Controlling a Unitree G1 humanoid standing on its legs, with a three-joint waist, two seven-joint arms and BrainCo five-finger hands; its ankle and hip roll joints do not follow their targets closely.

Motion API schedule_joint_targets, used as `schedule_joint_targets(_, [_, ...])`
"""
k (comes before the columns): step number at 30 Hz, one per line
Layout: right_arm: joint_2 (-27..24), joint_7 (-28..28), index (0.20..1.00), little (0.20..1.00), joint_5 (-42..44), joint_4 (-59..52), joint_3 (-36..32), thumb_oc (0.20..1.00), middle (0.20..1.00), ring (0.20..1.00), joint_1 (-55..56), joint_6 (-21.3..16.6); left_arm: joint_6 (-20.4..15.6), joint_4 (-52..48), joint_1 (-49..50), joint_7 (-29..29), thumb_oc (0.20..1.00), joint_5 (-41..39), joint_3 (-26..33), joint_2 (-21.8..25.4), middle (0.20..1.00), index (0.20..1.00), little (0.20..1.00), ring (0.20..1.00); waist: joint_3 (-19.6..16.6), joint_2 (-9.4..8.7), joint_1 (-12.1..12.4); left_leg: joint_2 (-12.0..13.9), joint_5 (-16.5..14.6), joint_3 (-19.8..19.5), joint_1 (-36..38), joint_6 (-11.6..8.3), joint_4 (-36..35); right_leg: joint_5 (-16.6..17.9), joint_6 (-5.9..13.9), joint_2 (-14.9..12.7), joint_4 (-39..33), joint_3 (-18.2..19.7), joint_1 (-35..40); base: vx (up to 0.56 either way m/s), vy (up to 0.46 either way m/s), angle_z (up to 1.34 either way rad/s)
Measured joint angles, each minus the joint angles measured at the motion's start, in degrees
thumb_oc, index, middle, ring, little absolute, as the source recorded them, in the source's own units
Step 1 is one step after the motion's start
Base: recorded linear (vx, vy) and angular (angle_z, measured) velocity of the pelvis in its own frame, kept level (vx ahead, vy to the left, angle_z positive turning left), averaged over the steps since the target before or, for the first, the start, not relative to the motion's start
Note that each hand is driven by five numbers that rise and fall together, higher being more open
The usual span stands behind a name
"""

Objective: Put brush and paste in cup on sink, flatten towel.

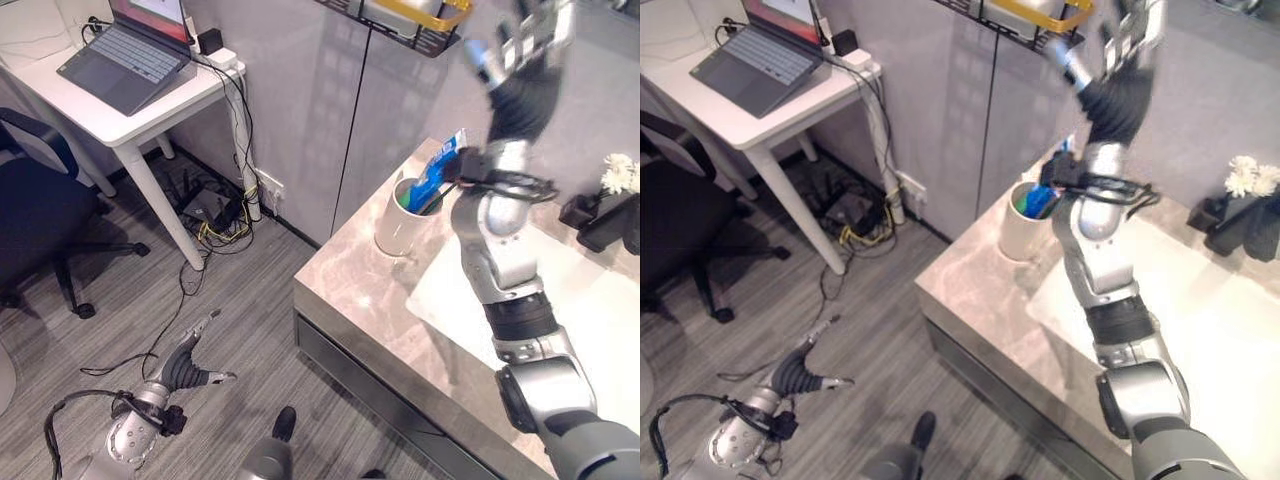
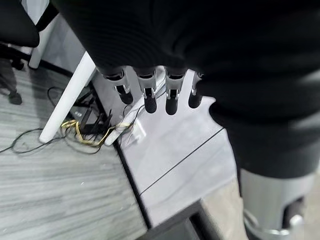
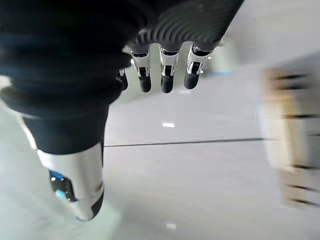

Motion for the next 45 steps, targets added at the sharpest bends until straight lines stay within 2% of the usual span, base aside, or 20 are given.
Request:
schedule_joint_targets(3, [-1.9, -3.0, 1.0, 1.0, -6.4, -7.5, -7.6, 1.0, 1.0, 1.0, 0.5, -0.4, -1.5, -8.2, 0.9, 0.9, 1.0, -4.9, 5.1, 0.0, 1.0, 1.0, 1.0, 1.0, -0.1, 0.42, -0.1, 0.0, 0.0, 0.9, 0.4, 0.18, -0.3, 0.4, -0.14, -0.1, 0.0, 0.9, -0.2, 0.0, -0.012, -0.14])
schedule_joint_targets(5, [-8.4, -6.3, 1.0, 1.0, -14.7, -12.2, -13.5, 1.0, 1.0, 1.0, 4.1, -0.2, -2.1, -13.2, -0.8, 1.0, 1.0, -7.6, 7.8, 0.2, 1.0, 1.0, 1.0, 1.0, -0.4, 1.07, -2.4, 0.0, 0.0, 1.9, 1.0, 0.19, -0.4, 0.7, 0.05, -0.3, 0.0, 2.1, -0.3, 0.01, -0.03, -0.29])
schedule_joint_targets(6, [-9.9, -7.2, 1.0, 1.0, -17.1, -13.2, -14.9, 1.0, 1.0, 1.0, 5.5, -0.2, -3.3, -14.1, -0.4, 1.2, 1.0, -8.3, 8.7, 0.1, 1.0, 1.0, 1.0, 1.0, -0.5, 1.28, -2.6, 0.0, 0.0, 2.3, 1.2, 0.21, -0.5, 0.9, 0.0, -0.3, 0.0, 2.4, -0.4, 0.0, -0.024, -0.29])
schedule_joint_targets(7, [-13.4, -9.5, 1.0, 1.0, -22.3, -14.6, -17.9, 1.0, 1.0, 1.0, 8.6, 0.6, -4.0, -14.3, -1.8, 1.1, 1.0, -9.3, 8.7, -0.2, 1.0, 1.0, 1.0, 1.0, -0.7, 1.72, -4.5, 0.2, -0.1, 3.4, 1.6, 0.31, -0.5, 1.1, 0.03, -0.3, 0.0, 3.7, -0.6, 0.03, -0.023, -0.41])
schedule_joint_targets(8, [-14.3, -10.2, 1.0, 1.0, -25.9, -15.6, -21.9, 1.0, 1.0, 1.0, 13.2, 0.9, -4.6, -14.9, -1.8, 1.2, 1.0, -9.8, 8.4, -0.3, 1.0, 1.0, 1.0, 1.0, -0.9, 2.03, -5.3, 0.4, -0.2, 4.0, 2.1, 0.5, -0.6, 1.2, -0.07, -0.2, 0.0, 4.6, -0.5, 0.01, -0.009, -0.53])
schedule_joint_targets(12, [-13.0, -14.0, 1.0, 1.0, -28.5, -14.7, -27.4, 1.0, 1.0, 1.0, 23.1, 1.7, -5.5, -14.3, -2.2, 0.9, 1.0, -11.0, 6.8, -0.8, 1.0, 1.0, 1.0, 1.0, -2.3, 3.13, -10.4, 1.3, -0.7, 7.5, 2.8, 1.12, -0.6, 1.7, -0.5, 0.5, 0.0, 8.5, -2.3, 0.02, 0.006, -0.46])
schedule_joint_targets(15, [-12.2, -15.5, 1.0, 1.0, -29.4, -10.9, -32.1, 1.0, 1.0, 1.0, 30.3, 3.0, -5.8, -13.1, -1.5, 1.0, 1.0, -11.5, 7.3, -1.7, 1.0, 1.0, 1.0, 1.0, -2.9, 3.72, -12.1, 2.0, -0.9, 10.9, 3.5, 1.45, -1.3, 2.3, -0.83, 1.0, 0.0, 11.9, -4.1, 0.0, 0.02, -0.57])
schedule_joint_targets(16, [-11.7, -16.0, 1.0, 1.0, -29.7, -9.4, -34.2, 1.0, 1.0, 1.0, 32.6, 2.9, -5.9, -12.6, -1.2, 1.0, 0.567, -11.5, 7.4, -2.8, 0.567, 0.567, 0.567, 0.567, -3.0, 3.96, -12.7, 2.0, -0.9, 11.3, 3.8, 1.49, -1.7, 2.3, -0.78, 1.1, 0.0, 12.9, -4.2, 0.0, 0.007, -0.62])
schedule_joint_targets(17, [-10.8, -16.8, 1.0, 1.0, -29.4, -7.6, -36.0, 1.0, 1.0, 1.0, 36.1, 3.7, -5.9, -12.3, -0.8, 1.2, 0.2, -11.5, 7.7, -4.0, 0.2, 0.2, 0.2, 0.2, -3.1, 4.17, -13.1, 2.1, -0.9, 12.4, 4.5, 1.54, -1.9, 2.3, -0.75, 1.1, 0.0, 13.4, -4.3, 0.04, -0.02, -0.33])
schedule_joint_targets(20, [-9.5, -18.2, 1.0, 1.0, -28.8, -3.8, -41.6, 1.0, 1.0, 1.0, 45.7, 4.3, -6.1, -10.8, 0.9, 1.2, 0.2, -11.5, 7.8, -5.8, 0.2, 0.2, 0.2, 0.2, -3.7, 4.88, -15.1, 2.3, -1.0, 13.2, 5.2, 1.62, -2.4, 2.3, -0.66, 1.4, 0.0, 14.6, -4.4, 0.04, -0.031, -0.19])
schedule_joint_targets(22, [-9.2, -18.8, 1.0, 1.0, -29.4, -0.2, -45.2, 1.0, 1.0, 1.0, 51.7, 4.4, -6.1, -10.6, 1.2, 1.2, 0.2, -11.5, 7.8, -5.8, 0.2, 0.2, 0.2, 0.2, -3.8, 4.96, -15.2, 2.3, -1.0, 13.0, 5.1, 1.65, -2.5, 2.2, -0.64, 1.5, 0.0, 14.5, -4.3, 0.01, -0.019, 0.01])
schedule_joint_targets(24, [-8.7, -20.0, 1.0, 1.0, -29.1, 6.8, -47.8, 1.0, 1.0, 1.0, 56.7, 6.7, -6.2, -10.2, 3.4, 1.1, 0.2, -11.5, 8.1, -5.6, 0.2, 0.2, 0.2, 0.2, -3.9, 5.07, -16.7, 2.3, -1.1, 13.3, 5.1, 1.68, -2.5, 2.2, -0.65, 1.4, 0.0, 14.6, -4.5, 0.01, -0.035, -0.01])
schedule_joint_targets(26, [-8.4, -21.4, 1.0, 1.0, -30.2, 18.2, -48.1, 1.0, 1.0, 1.0, 60.8, 7.1, -6.8, -9.6, 4.7, 1.1, 0.2, -11.5, 8.5, -4.3, 0.2, 0.2, 0.2, 0.2, -4.3, 4.88, -16.6, 2.3, -1.1, 13.1, 5.0, 1.69, -2.5, 2.1, -0.64, 1.4, 0.0, 14.6, -4.4, 0.01, -0.009, -0.02])
schedule_joint_targets(27, [-5.9, -22.9, 1.0, 1.0, -27.9, 21.8, -50.0, 1.0, 1.0, 1.0, 60.3, 8.6, -6.8, -6.9, 5.4, 1.0, 0.2, -11.5, 7.7, -4.3, 0.2, 0.2, 0.2, 0.2, -4.9, 5.79, -17.7, 2.2, -1.2, 13.5, 5.1, 1.9, -2.5, 2.0, -0.55, 1.1, -0.1, 14.8, -4.7, 0.02, -0.016, -0.09])
schedule_joint_targets(30, [-3.7, -24.1, 1.0, 1.0, -23.6, 30.5, -48.7, 1.0, 1.0, 1.0, 59.2, 8.1, -6.8, -5.5, 6.0, 1.0, 0.2, -11.5, 7.3, -4.3, 0.2, 0.2, 0.2, 0.2, -5.5, 5.91, -17.8, 2.2, -1.5, 14.3, 4.8, 1.85, -2.6, 2.0, -0.45, 1.2, -0.5, 15.9, -5.5, 0.0, -0.012, -0.16])
schedule_joint_targets(35, [-2.4, -23.8, 1.0, 1.0, -17.7, 36.9, -46.9, 1.0, 1.0, 1.0, 59.7, 7.0, -6.8, -5.5, 7.2, 1.0, 0.2, -11.6, 7.2, -4.3, 0.2, 0.2, 0.2, 0.2, -6.0, 6.53, -17.8, 2.1, -1.7, 14.8, 4.6, 2.08, -2.8, 2.0, -0.52, 1.1, -0.5, 16.2, -6.1, -0.01, -0.021, -0.04])
schedule_joint_targets(37, [-2.8, -19.8, 1.0, 1.0, -11.2, 51.4, -41.3, 1.0, 1.0, 1.0, 58.7, 3.5, -6.8, -5.5, 7.0, 0.9, 0.2, -13.2, 7.1, -4.5, 0.2, 0.2, 0.2, 0.2, -5.9, 6.34, -17.3, 2.3, -1.3, 14.7, 3.9, 1.92, -2.6, 2.1, -0.53, 1.2, -0.5, 16.2, -6.9, -0.05, -0.034, 0.0])
schedule_joint_targets(41, [-0.7, -9.3, 1.0, 1.0, 3.1, 71.5, -34.4, 1.0, 1.0, 1.0, 54.5, 3.2, -6.1, -4.0, 6.8, -0.7, 0.2, -15.1, 4.5, -4.6, 0.2, 0.2, 0.2, 0.2, -5.2, 6.44, -16.8, 2.2, -1.1, 14.9, 3.1, 2.07, -2.5, 2.5, -0.38, 1.1, -0.5, 16.2, -7.5, -0.02, -0.022, -0.01])
schedule_joint_targets(44, [1.2, -2.8, 1.0, 1.0, 7.9, 78.4, -30.1, 1.0, 1.0, 1.0, 52.5, 4.8, -5.6, -4.0, 6.0, -2.5, 0.2, -16.1, 2.9, -4.7, 0.2, 0.2, 0.2, 0.2, -4.2, 6.74, -16.3, 2.2, -1.1, 14.9, 3.1, 2.08, -2.5, 2.6, -0.5, 1.1, -0.5, 16.1, -7.5, -0.03, -0.01, 0.0])
schedule_joint_targets(45, [1.2, 3.0, 1.0, 1.0, 8.9, 83.4, -26.5, 1.0, 1.0, 1.0, 50.5, 7.1, -5.5, -4.0, 5.0, -4.0, 0.2, -17.2, 2.7, -4.8, 0.2, 0.2, 0.2, 0.2, -3.7, 6.89, -16.1, 2.2, -1.1, 14.9, 3.0, 2.08, -2.5, 2.6, -0.53, 1.1, -0.5, 16.1, -7.5, -0.04, -0.013, 0.02])
